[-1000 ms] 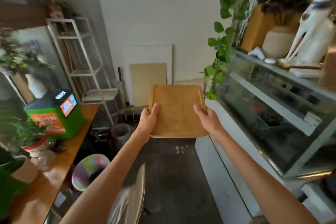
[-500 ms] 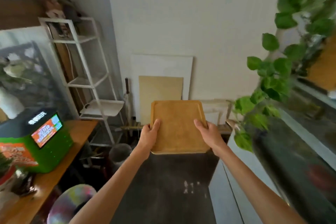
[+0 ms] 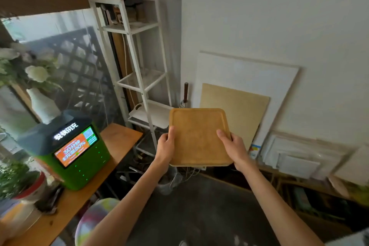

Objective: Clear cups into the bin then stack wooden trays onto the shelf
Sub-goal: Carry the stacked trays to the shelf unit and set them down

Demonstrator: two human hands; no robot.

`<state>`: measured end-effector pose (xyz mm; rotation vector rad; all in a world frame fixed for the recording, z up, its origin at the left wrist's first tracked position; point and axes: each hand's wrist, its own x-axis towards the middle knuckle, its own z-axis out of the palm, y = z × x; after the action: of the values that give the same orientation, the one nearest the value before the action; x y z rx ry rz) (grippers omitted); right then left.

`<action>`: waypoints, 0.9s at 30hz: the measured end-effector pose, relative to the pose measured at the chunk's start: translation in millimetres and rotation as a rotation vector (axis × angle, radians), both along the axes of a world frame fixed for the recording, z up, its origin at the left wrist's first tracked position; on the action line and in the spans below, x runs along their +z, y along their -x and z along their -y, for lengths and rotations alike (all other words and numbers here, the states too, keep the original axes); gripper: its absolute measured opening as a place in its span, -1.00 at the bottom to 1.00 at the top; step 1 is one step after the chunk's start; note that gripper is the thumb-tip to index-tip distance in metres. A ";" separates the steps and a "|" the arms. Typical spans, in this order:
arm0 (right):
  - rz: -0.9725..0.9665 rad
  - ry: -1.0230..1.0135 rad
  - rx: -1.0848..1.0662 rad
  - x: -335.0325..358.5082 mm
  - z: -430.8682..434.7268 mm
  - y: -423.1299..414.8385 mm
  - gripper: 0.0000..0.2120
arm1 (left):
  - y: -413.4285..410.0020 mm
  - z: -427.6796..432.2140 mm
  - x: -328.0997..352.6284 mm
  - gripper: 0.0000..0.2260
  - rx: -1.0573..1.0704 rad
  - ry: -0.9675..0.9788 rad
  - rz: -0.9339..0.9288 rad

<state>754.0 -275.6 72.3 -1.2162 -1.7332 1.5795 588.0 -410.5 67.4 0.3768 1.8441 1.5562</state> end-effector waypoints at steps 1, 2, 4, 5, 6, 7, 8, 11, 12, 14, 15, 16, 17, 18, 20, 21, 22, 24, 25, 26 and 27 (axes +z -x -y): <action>0.007 0.011 0.016 -2.1 -16.8 15.8 -0.52 | 15.4 -13.3 -1.3 -0.40 0.004 0.010 0.010; 0.007 0.012 0.033 -5.3 -33.0 31.2 -0.51 | 30.3 -26.0 -3.7 -0.39 0.007 0.016 0.007; 0.012 -0.005 0.056 -7.9 -64.8 63.6 -0.50 | 58.8 -53.6 -7.5 -0.40 0.010 0.016 -0.002; 0.015 -0.003 0.062 -10.3 -80.9 79.0 -0.50 | 72.7 -67.5 -10.1 -0.41 0.020 0.021 0.001; 0.018 0.004 0.070 -14.4 -96.3 92.6 -0.51 | 83.8 -79.5 -11.4 -0.41 0.022 0.038 0.000; 0.026 0.017 0.076 -17.7 -108.9 104.4 -0.51 | 92.9 -89.2 -12.1 -0.42 0.020 0.066 0.002; 0.021 0.034 0.082 -22.9 -121.8 115.7 -0.52 | 102.7 -98.9 -15.0 -0.43 0.019 0.083 -0.009; 0.025 0.064 0.101 -34.6 -163.0 155.2 -0.53 | 139.4 -132.8 -23.2 -0.43 0.009 0.123 -0.015; 0.029 0.082 0.116 -40.2 -177.4 168.6 -0.52 | 151.9 -143.7 -26.0 -0.42 0.012 0.139 -0.010; 0.033 0.106 0.155 -50.1 -206.4 197.5 -0.51 | 176.1 -165.1 -31.5 -0.42 0.026 0.156 0.007; 0.046 0.108 0.173 -54.1 -220.4 212.5 -0.50 | 186.7 -174.1 -34.2 -0.42 0.041 0.161 0.014; 0.057 0.110 0.199 -57.9 -234.4 227.6 -0.49 | 196.2 -182.4 -36.6 -0.41 0.060 0.150 0.026; 0.065 0.113 0.236 -59.8 -248.4 243.5 -0.49 | 207.4 -190.9 -40.0 -0.41 0.081 0.134 0.041; 0.076 0.112 0.282 -60.8 -263.4 260.0 -0.50 | 219.2 -199.6 -44.1 -0.40 0.099 0.127 0.059; 0.105 0.088 0.359 -62.6 -289.6 291.3 -0.53 | 238.1 -214.5 -50.6 -0.36 0.145 0.133 0.084; 0.121 0.081 0.392 -62.9 -302.7 309.1 -0.54 | 249.7 -223.7 -55.8 -0.35 0.163 0.122 0.097; 0.132 0.079 0.414 -62.8 -313.1 322.8 -0.53 | 257.8 -229.7 -57.7 -0.37 0.175 0.112 0.096; 0.172 0.076 0.453 -67.4 -332.2 348.2 -0.52 | 271.1 -242.0 -57.4 -0.44 0.219 0.118 0.121; 0.184 0.079 0.480 -69.7 -339.0 360.3 -0.53 | 277.0 -246.4 -59.0 -0.47 0.249 0.108 0.147; 0.184 0.088 0.501 -71.7 -345.5 372.6 -0.54 | 284.0 -250.8 -62.0 -0.49 0.268 0.088 0.156; 0.190 0.090 0.519 -73.9 -351.7 384.6 -0.55 | 291.4 -254.9 -64.5 -0.50 0.284 0.072 0.166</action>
<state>369.4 76.1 -1.6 -1.0339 -2.2566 1.8930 296.7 -155.6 3.0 -0.0503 1.8766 1.6456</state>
